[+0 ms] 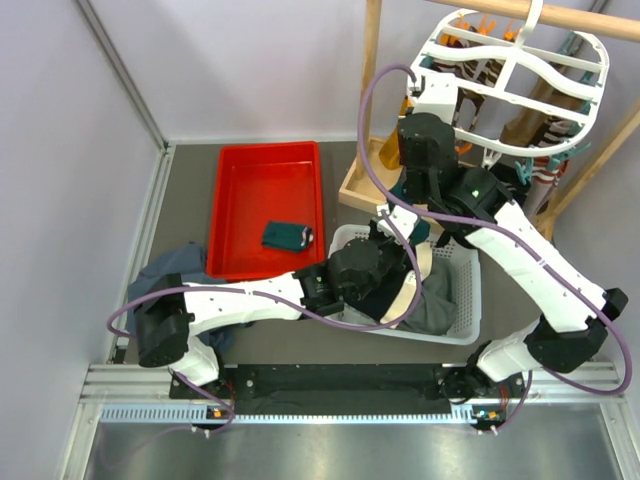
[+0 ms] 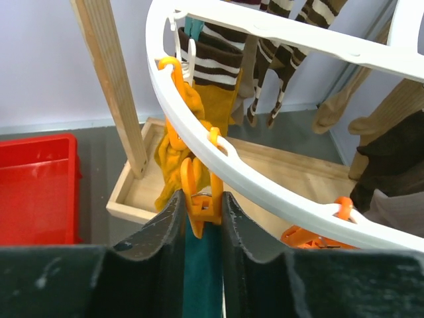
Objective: Remove the socks clipped to the hanger
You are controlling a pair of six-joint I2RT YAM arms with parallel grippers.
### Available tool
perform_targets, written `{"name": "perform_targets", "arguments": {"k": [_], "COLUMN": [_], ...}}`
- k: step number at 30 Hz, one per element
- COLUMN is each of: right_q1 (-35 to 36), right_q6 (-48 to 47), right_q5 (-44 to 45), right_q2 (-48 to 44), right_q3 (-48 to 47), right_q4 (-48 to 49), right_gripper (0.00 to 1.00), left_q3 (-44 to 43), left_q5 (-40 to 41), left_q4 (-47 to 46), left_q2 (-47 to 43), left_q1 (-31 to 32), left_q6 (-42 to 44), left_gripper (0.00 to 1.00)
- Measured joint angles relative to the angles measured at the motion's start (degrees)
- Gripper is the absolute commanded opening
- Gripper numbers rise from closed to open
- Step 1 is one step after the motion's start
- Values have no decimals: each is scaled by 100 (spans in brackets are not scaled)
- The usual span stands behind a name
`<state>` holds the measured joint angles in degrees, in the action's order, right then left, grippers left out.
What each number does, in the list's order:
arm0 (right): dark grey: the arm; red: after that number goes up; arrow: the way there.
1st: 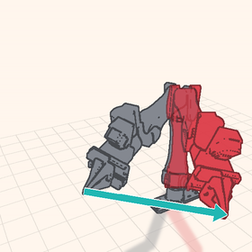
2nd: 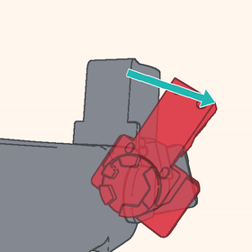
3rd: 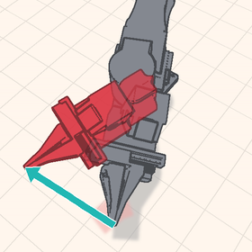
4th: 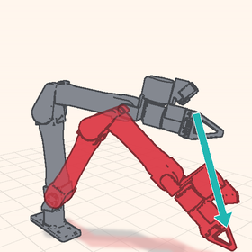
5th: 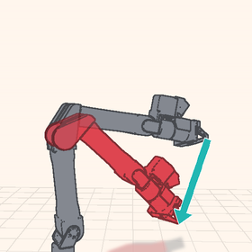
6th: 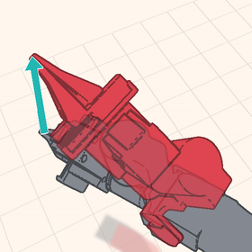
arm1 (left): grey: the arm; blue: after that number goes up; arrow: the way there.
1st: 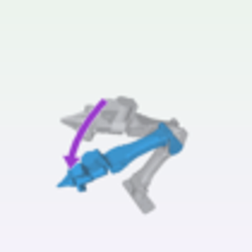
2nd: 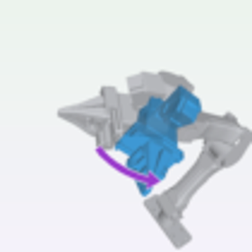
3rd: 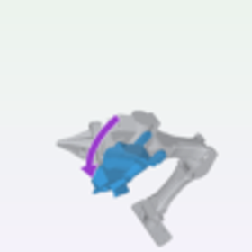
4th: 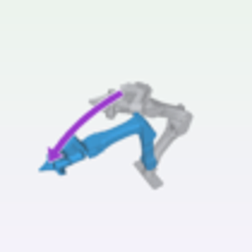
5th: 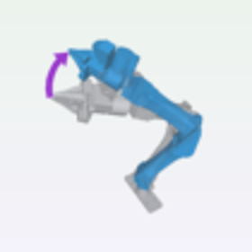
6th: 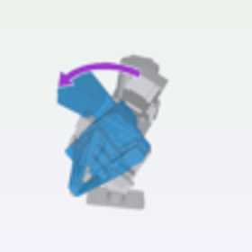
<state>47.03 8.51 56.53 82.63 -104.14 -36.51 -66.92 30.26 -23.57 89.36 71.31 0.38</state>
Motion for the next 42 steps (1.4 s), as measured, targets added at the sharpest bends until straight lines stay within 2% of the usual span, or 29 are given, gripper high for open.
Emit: {"name": "perform_targets", "arguments": {"k": [9, 16, 19, 22, 27, 30, 31, 32, 33, 35, 37, 39, 42], "right_q1": [-83, -238, -348, -444, -581, -710, -754, -796, -859, -931, -975, -1010, -1047], "right_q6": [-184, -186, -186, -179, -199, -256, -284, -299, -341, -398, -450, -496, -544], "right_q5": [-195, -658, -892, -1126, -1322, -1471, -1528, -1578, -1655, -1738, -1799, -1880, -1969], "right_q2": [-192, -638, -852, -1091, -1482, -1711, -1790, -1847, -1917, -1998, -2059, -2103, -2162], "right_q3": [138, 365, 511, 693, 1036, 1233, 1309, 1362, 1434, 1502, 1552, 1565, 1565], "right_q4": [249, 216, 164, 96, 50, 61, 59, 57, 57, 52, 59, 59, 61], "right_gripper": [14, 16, 17, 18, 19, 20, 20, 20, 20, 20, 20, 20, 21], "left_q3": [197, 822, 1040, 1137, 1137, 1139, 1147, 1163, 1176, 1189, 1189, 1189, 1049], "left_q5": [214, 595, 514, 337, 31, -297, -341, -402, -450, -527, -625, -839, -1399], "left_q4": [-20, 168, 507, 968, 1517, 1882, 1926, 1991, 2083, 2267, 2444, 2549, 2555], "left_q2": [-70, -529, -949, -1408, -1569, -1392, -1346, -1263, -1178, -1021, -896, -870, -874], "left_q1": [0, -199, -715, -1690, -2723, -3128, -3228, -3305, -3357, -3432, -3484, -3506, -3493], "left_q6": [-52, -470, -898, -1493, -2109, -2413, -2446, -2514, -2586, -2710, -2826, -2813, -2645], "left_gripper": [0, 0, 0, 0, 0, 17, 29, 50, 60, 73, 78, 92, 93]}}
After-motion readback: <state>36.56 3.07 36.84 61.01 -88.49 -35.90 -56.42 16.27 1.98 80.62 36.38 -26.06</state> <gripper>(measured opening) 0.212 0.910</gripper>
